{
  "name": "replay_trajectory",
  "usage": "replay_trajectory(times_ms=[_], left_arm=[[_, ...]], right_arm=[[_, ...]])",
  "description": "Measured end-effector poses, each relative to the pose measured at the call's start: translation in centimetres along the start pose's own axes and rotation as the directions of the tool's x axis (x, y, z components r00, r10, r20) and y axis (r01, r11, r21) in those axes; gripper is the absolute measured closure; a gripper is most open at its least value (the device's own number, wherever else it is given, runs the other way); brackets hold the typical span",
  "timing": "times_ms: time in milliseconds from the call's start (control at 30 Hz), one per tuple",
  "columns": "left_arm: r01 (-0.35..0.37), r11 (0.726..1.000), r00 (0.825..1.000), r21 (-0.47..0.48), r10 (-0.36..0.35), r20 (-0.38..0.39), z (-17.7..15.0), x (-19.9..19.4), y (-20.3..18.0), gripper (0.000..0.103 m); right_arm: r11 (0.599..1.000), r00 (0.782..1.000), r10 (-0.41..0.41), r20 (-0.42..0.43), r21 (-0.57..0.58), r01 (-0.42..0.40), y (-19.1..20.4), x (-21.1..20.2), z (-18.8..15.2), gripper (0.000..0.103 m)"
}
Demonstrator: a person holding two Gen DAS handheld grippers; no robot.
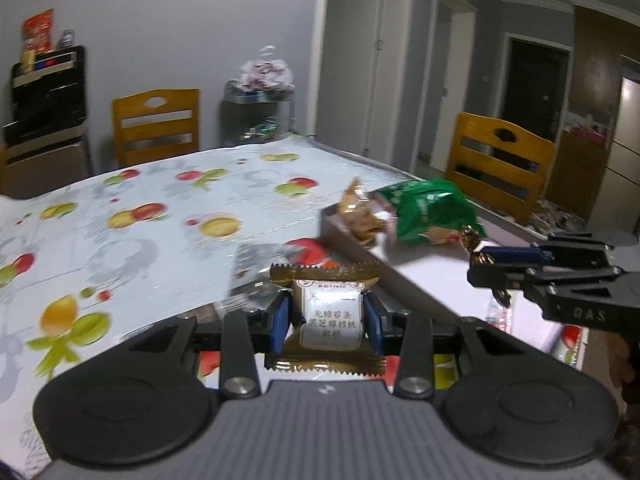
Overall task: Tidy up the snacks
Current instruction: 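Carry the chocolate to the tray with the right tool while the left tool carries the cake packet, then open the right tool over the tray while the left tool releases the cake packet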
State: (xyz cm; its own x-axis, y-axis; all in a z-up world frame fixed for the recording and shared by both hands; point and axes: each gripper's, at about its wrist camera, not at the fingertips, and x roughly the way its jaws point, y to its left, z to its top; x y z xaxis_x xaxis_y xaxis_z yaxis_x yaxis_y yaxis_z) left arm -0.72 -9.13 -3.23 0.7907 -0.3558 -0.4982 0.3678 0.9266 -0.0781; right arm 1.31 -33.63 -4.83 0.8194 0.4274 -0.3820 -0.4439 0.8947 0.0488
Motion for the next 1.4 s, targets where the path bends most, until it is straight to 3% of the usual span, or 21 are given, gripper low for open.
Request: replay_trajectory(times_ms=[367, 500, 667, 1167, 1300, 1400], left_arm=[[0.135, 0.984, 0.991, 0.114, -0.134, -0.015, 2.6, 4.4, -5.8, 0.067], [0.167, 0.977, 0.986, 0.131, -0.164, -0.028, 3.3, 6.6, -7.5, 0.067], [0.184, 0.974, 0.983, 0.135, -0.179, -0.052, 3.7, 9.1, -8.9, 0.067], [0.167, 0.982, 0.98, 0.084, -0.156, -0.122, 3.5, 14.7, -9.1, 0.066], [0.157, 0.986, 0.976, 0.054, -0.147, -0.159, 3.2, 15.5, -8.6, 0.056], [0.15, 0.987, 0.979, 0.052, -0.14, -0.149, 3.0, 15.5, -8.2, 0.053]], right_arm=[[0.983, 0.986, -0.168, -0.006, 0.068, 0.168, -6.1, -1.7, -1.0, 0.078], [0.983, 0.985, -0.164, -0.052, 0.071, 0.168, -6.7, -1.0, -1.2, 0.078], [0.989, 0.991, -0.095, -0.094, 0.105, 0.105, -6.9, 0.2, -1.2, 0.078], [0.982, 0.985, -0.12, -0.127, 0.132, 0.137, -7.7, 2.9, -1.2, 0.077], [0.984, 0.987, -0.112, -0.117, 0.124, 0.126, -7.6, 2.9, -1.4, 0.064], [0.984, 0.986, -0.12, -0.12, 0.116, 0.134, -7.6, 3.0, -1.7, 0.062]])
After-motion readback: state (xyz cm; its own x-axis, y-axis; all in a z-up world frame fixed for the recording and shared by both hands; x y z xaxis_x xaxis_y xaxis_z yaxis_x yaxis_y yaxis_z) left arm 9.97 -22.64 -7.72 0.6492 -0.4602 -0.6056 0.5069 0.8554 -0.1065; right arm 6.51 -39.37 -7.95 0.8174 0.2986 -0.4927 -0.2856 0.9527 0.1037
